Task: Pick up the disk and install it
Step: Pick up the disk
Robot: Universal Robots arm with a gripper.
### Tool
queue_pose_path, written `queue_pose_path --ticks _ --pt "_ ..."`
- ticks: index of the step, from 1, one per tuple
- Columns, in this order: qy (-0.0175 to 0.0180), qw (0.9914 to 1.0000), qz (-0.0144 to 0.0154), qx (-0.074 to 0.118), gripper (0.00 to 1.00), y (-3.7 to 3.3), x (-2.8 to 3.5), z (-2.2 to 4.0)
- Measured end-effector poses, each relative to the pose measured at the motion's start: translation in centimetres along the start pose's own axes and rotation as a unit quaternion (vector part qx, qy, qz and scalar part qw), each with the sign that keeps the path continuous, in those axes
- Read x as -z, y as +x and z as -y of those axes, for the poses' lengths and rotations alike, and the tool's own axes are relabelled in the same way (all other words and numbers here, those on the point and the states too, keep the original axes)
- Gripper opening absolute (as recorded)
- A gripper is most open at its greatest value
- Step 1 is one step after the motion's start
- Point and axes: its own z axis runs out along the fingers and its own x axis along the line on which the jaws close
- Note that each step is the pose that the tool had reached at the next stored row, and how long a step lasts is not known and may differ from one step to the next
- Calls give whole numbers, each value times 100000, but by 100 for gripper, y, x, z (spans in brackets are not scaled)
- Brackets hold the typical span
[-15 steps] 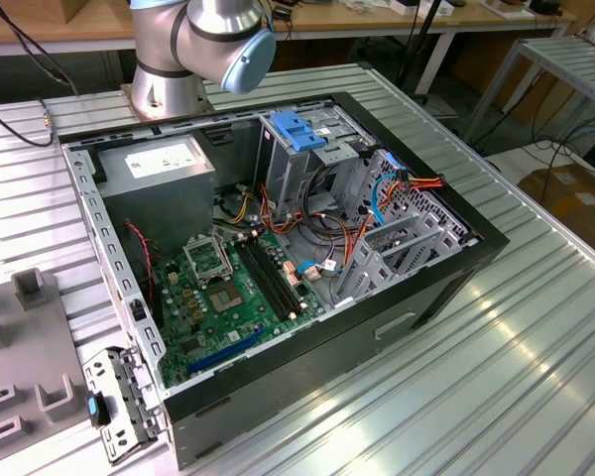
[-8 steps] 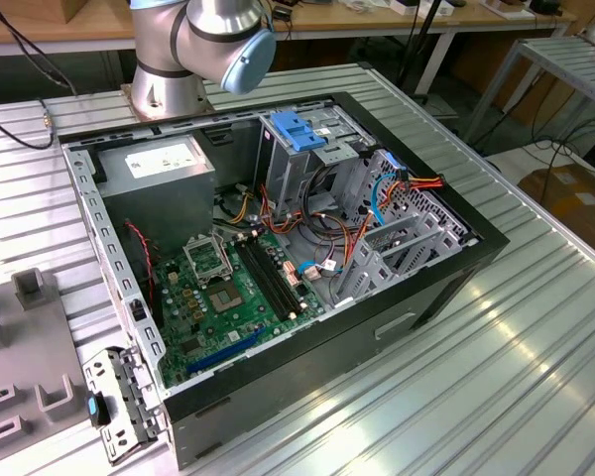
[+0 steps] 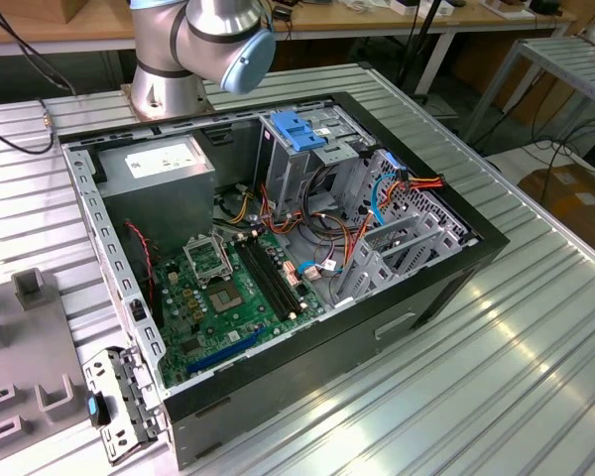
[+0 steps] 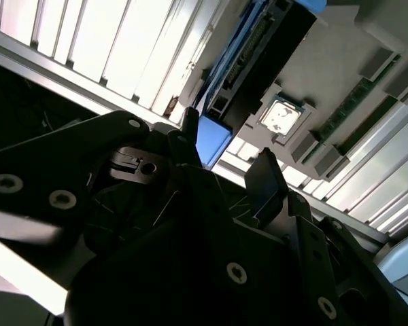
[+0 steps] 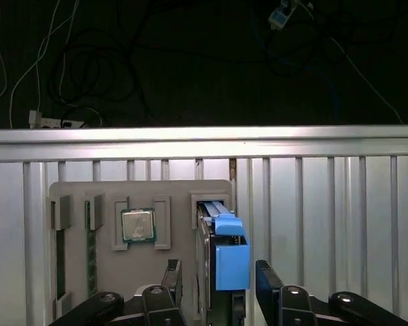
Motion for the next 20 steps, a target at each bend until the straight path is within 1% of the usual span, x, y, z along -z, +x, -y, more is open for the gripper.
queue_pose_path --ticks 6,10,11,13,14,15,16,17,18,20 --pt "-11 99999 52 424 55 3 -109 -27" --pt "-12 99998 98 636 55 4 -193 -37" --pt "-16 99998 117 693 55 5 -224 -40" --pt "-13 99998 132 695 55 3 -261 -40" --pt "-18 99997 144 693 55 -3 -298 -40" --pt "-17 99997 159 696 54 -4 -330 -39" --pt "-15 99997 167 701 47 -4 -351 -39" --pt "-18 99997 169 702 47 -4 -360 -40" --pt "-17 99997 172 699 40 -4 -368 -40" --pt "-17 99997 173 698 40 -4 -384 -40"
